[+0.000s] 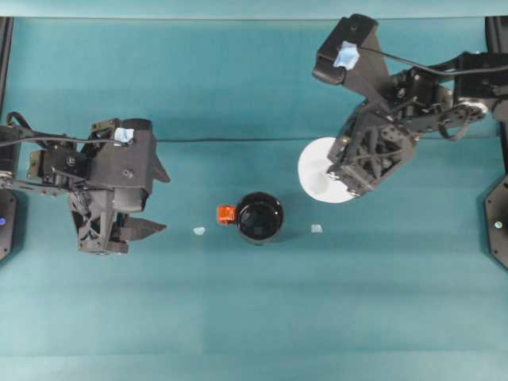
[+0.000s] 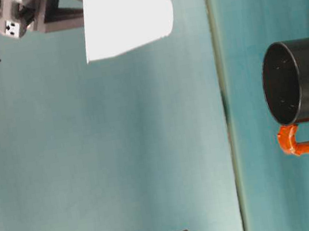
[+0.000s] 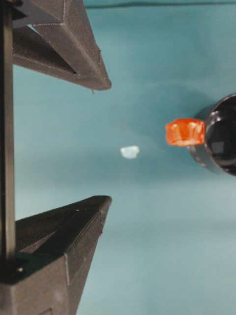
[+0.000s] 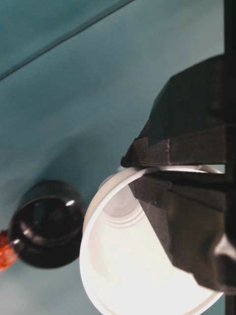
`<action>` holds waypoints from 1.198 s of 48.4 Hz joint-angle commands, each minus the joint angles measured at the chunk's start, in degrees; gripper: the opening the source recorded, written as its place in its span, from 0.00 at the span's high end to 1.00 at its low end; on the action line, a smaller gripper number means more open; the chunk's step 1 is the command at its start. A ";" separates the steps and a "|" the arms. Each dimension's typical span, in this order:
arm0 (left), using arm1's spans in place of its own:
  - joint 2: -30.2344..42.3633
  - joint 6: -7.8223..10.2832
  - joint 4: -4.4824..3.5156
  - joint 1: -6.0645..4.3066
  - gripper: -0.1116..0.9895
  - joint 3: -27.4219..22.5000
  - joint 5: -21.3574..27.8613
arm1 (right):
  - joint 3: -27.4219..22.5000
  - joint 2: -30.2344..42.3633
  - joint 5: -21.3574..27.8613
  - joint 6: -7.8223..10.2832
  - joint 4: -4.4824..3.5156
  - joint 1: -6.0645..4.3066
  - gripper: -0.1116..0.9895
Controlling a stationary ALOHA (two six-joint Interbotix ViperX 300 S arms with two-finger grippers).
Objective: Put the paper cup into the moved red handle cup holder.
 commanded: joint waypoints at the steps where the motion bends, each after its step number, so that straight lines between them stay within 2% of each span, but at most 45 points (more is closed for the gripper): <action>1: -0.79 -0.09 0.18 -0.09 0.03 -0.88 -0.35 | -3.69 1.32 -1.58 0.18 0.00 0.53 0.99; 10: -0.70 -0.18 0.18 -0.09 0.03 -0.97 -0.35 | -9.67 7.82 -1.76 -0.09 0.00 0.88 0.99; 14: -0.79 -0.18 0.35 0.00 0.03 -0.97 -0.35 | -12.39 11.69 -1.32 -0.18 -0.09 1.67 0.99; 18: -0.79 -0.18 0.18 -0.09 0.03 -0.97 -0.35 | -14.06 14.41 -0.97 -0.79 -0.09 2.29 0.99; 23: -0.79 -0.26 0.18 -0.09 0.03 -0.97 -0.35 | -14.68 16.79 -0.97 -1.14 -0.09 3.43 0.99; 30: -0.79 -0.26 0.18 0.00 0.03 -0.88 -0.35 | -12.39 18.72 -2.02 -0.97 -0.09 5.10 0.99; 37: -0.79 -0.18 0.18 -0.09 0.03 -0.88 -0.35 | -8.70 20.83 -6.24 -0.88 -0.53 5.10 0.99; 44: -0.70 -0.18 0.35 -0.09 0.03 -0.88 -0.35 | -6.50 22.85 -9.93 -0.62 -0.53 5.27 0.99; 45: -0.70 -0.18 0.18 0.00 0.03 -0.88 -0.35 | -6.42 23.03 -10.28 -0.62 -0.53 5.36 0.99; 46: -0.79 -0.18 0.35 0.00 0.03 -0.79 -0.35 | -6.33 23.20 -10.55 -0.62 -0.53 5.36 0.99; 50: -0.79 -0.18 0.18 -0.09 0.03 -0.79 -0.44 | -6.06 23.55 -11.25 -0.79 -0.53 5.27 0.99; 52: -0.79 -0.26 0.35 -0.09 0.03 -0.70 -0.44 | -6.06 23.64 -11.25 -0.79 -0.70 5.10 0.99; 58: -0.79 -0.26 0.18 -0.09 0.03 -0.79 -0.35 | -6.06 23.64 -11.34 -1.23 -1.14 4.66 0.99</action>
